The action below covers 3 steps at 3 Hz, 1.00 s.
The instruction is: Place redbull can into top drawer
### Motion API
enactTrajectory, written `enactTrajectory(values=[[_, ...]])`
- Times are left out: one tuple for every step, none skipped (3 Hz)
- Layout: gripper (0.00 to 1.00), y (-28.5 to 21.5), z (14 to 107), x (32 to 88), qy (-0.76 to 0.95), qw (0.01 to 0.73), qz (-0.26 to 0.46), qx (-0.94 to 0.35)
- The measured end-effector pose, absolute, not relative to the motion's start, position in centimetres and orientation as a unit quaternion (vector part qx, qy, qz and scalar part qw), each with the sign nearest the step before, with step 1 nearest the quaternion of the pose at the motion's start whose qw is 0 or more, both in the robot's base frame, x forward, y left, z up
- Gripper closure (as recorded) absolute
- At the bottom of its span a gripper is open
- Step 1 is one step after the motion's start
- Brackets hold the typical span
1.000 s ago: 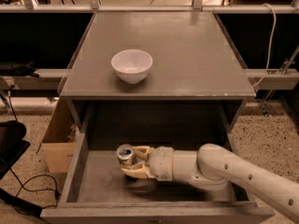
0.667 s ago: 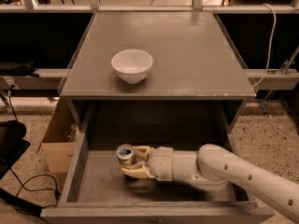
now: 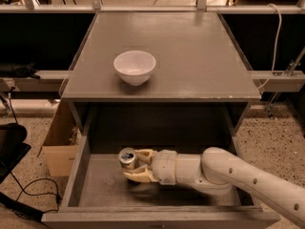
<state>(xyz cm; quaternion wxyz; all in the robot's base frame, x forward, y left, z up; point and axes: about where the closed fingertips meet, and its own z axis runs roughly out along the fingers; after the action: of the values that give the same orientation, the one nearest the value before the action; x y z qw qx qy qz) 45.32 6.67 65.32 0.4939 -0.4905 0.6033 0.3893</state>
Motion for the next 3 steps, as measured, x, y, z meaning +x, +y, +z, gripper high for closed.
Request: enactTrajectory(values=[[0.13,6.7,65.3,45.3,0.603,0.494,0.389,-0.49],[0.0,6.0,67.8,45.8,0.584,0.513,0.384,-0.498],[0.0,4.9,70.9,45.9,0.559,0.524,0.397,-0.505]])
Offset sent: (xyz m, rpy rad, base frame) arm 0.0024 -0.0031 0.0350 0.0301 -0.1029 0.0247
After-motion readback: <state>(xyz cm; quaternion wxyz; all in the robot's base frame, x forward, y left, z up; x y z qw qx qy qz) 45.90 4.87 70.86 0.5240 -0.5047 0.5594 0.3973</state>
